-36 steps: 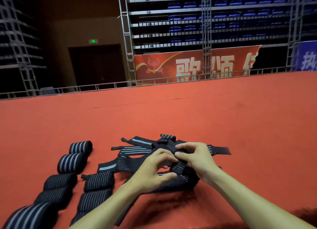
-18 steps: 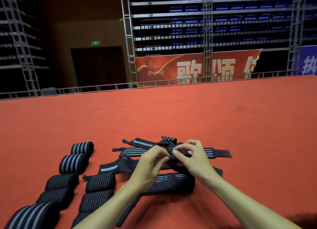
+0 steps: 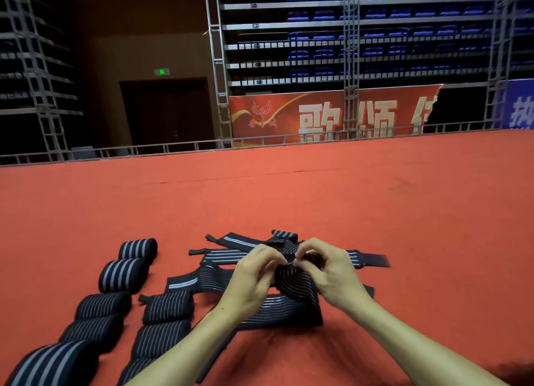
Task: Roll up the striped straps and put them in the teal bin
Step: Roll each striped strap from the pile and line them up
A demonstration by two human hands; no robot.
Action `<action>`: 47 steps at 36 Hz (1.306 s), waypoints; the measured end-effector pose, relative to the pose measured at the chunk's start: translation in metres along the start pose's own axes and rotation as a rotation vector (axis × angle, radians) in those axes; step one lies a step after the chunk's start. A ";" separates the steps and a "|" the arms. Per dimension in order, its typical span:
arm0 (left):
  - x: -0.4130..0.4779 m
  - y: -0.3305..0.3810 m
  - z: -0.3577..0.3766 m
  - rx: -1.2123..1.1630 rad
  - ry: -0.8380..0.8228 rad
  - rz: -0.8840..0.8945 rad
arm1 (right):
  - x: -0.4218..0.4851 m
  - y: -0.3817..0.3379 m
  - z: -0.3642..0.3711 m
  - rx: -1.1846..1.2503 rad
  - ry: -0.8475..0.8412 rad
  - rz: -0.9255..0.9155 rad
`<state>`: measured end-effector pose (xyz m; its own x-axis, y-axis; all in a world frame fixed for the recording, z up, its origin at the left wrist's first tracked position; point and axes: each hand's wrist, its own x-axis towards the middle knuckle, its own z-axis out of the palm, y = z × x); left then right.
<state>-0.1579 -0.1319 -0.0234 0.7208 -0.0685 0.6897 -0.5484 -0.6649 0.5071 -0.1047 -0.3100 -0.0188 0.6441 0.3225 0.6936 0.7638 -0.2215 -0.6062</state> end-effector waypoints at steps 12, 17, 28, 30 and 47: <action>0.012 0.020 -0.008 -0.255 0.118 -0.117 | 0.002 0.003 -0.008 0.059 0.018 -0.025; 0.023 0.029 -0.017 -0.352 0.152 -0.155 | 0.012 -0.001 -0.013 0.118 0.024 -0.065; 0.047 0.052 -0.031 -0.453 0.157 -0.110 | 0.039 -0.024 -0.022 0.091 0.152 -0.150; 0.050 0.055 -0.032 -0.449 0.114 -0.066 | 0.047 -0.029 -0.027 0.084 0.166 -0.147; 0.018 0.041 -0.011 -0.214 -0.225 -0.204 | 0.088 -0.070 -0.083 0.097 0.175 -0.082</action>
<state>-0.1716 -0.1524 0.0155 0.8866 -0.1285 0.4444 -0.4429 -0.5128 0.7354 -0.0976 -0.3422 0.1170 0.5842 0.1690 0.7938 0.8115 -0.1090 -0.5741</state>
